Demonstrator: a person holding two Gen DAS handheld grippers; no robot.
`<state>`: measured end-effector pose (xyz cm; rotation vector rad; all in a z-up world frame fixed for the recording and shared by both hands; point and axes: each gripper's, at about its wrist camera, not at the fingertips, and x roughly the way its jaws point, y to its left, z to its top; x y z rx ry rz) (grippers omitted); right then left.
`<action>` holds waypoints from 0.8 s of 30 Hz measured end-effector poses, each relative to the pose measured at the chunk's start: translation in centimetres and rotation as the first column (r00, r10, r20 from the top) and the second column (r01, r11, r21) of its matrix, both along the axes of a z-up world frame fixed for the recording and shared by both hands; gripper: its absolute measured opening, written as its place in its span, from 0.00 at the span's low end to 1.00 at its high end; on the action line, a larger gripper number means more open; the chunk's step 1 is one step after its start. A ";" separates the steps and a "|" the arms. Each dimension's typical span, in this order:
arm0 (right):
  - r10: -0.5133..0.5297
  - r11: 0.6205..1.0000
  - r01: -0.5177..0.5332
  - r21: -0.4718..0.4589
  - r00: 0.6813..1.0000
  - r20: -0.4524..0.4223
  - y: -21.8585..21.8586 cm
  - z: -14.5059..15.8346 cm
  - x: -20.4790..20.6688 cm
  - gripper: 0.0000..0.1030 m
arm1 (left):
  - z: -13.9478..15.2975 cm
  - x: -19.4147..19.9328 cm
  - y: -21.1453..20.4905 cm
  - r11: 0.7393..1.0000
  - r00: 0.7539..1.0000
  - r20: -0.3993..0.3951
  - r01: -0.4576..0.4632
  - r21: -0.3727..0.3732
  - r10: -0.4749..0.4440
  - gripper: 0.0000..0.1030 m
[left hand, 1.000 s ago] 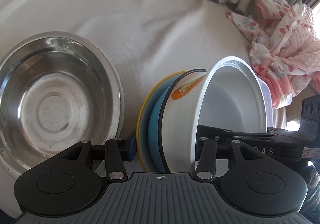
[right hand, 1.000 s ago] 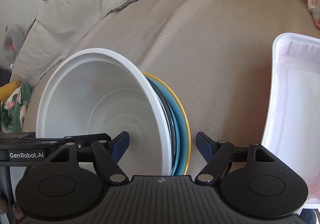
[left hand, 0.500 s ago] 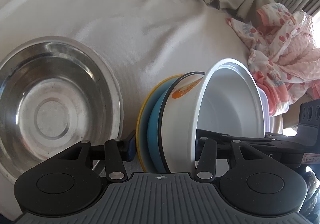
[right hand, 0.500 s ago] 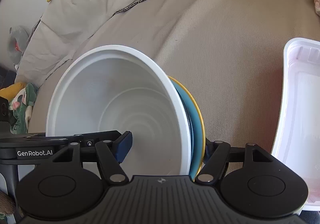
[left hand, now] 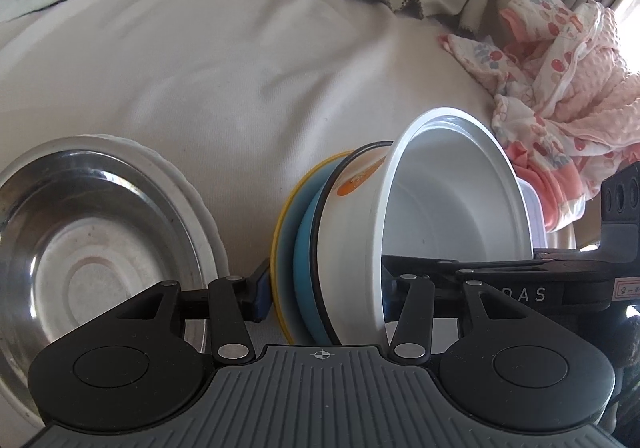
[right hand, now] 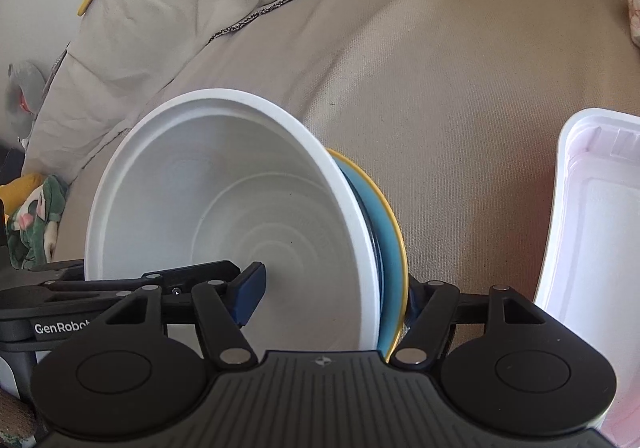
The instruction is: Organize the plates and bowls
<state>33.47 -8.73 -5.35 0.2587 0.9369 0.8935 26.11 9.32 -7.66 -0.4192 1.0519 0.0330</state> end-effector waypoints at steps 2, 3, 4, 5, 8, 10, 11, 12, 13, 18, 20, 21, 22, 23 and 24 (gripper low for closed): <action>0.002 1.000 -0.002 -0.002 1.000 -0.002 0.0 0.1 0.0 0.66 | 0.0 0.0 0.1 1.000 1.000 0.000 0.002 -0.003 -0.002 0.49; 0.003 1.000 -0.003 -0.004 1.000 0.001 0.0 0.1 0.0 0.66 | 0.0 0.0 0.1 1.000 1.000 0.001 0.003 -0.004 -0.003 0.49; 0.006 1.000 -0.006 -0.005 1.000 0.004 0.1 0.2 0.0 0.66 | 0.0 0.0 0.1 1.000 1.000 0.002 0.004 -0.006 -0.004 0.49; 0.010 1.000 -0.010 -0.008 1.000 0.008 0.2 0.2 -0.1 0.66 | -0.1 -0.1 0.1 1.000 1.000 0.003 0.006 -0.006 -0.006 0.49; 0.022 1.000 -0.022 -0.012 1.000 0.017 0.0 0.2 0.2 0.66 | -0.1 -0.1 0.2 1.000 1.000 0.006 0.011 -0.006 -0.011 0.50; 0.028 1.000 -0.028 -0.010 0.999 0.020 -0.2 0.1 0.0 0.66 | -0.1 -0.1 0.2 1.000 1.000 0.007 0.015 -0.004 -0.015 0.50; 0.029 1.000 -0.029 -0.009 0.999 0.020 -0.1 0.1 0.0 0.66 | 0.0 -0.1 0.1 1.000 1.000 0.008 0.018 -0.002 -0.018 0.50; 0.030 1.000 -0.030 -0.008 0.999 0.020 0.1 0.1 0.1 0.66 | 0.0 -0.1 0.0 1.000 1.000 0.008 0.020 0.000 -0.020 0.50; 0.031 1.000 -0.031 -0.008 0.999 0.021 0.2 0.1 0.2 0.66 | 0.0 -0.1 0.0 1.000 1.000 0.009 0.022 0.001 -0.022 0.50; 0.030 1.000 -0.029 -0.010 0.999 0.024 0.5 0.1 0.0 0.66 | 0.0 -0.1 -0.1 1.000 1.000 0.010 0.022 -0.001 -0.022 0.50; 0.028 1.000 -0.028 -0.013 0.999 0.023 0.5 0.2 0.0 0.66 | -0.1 -0.1 0.0 1.000 1.000 0.011 0.022 -0.006 -0.022 0.50; 0.026 1.000 -0.026 -0.015 0.999 0.023 0.4 0.2 -0.2 0.66 | -0.1 -0.1 0.1 1.000 1.000 0.010 0.019 -0.013 -0.019 0.50; 0.022 1.000 -0.022 -0.018 1.000 0.022 0.5 0.3 -0.2 0.66 | -0.2 -0.1 0.3 1.000 1.000 0.008 0.015 -0.023 -0.015 0.50; 0.016 1.000 -0.016 -0.021 1.000 0.019 0.6 0.4 -0.2 0.66 | -0.3 -0.1 0.5 0.999 1.000 0.007 0.010 -0.035 -0.010 0.50; 0.010 1.000 -0.010 -0.026 1.000 0.017 0.7 0.4 -0.3 0.66 | -0.4 -0.1 0.8 0.999 1.000 0.004 0.007 -0.049 -0.006 0.50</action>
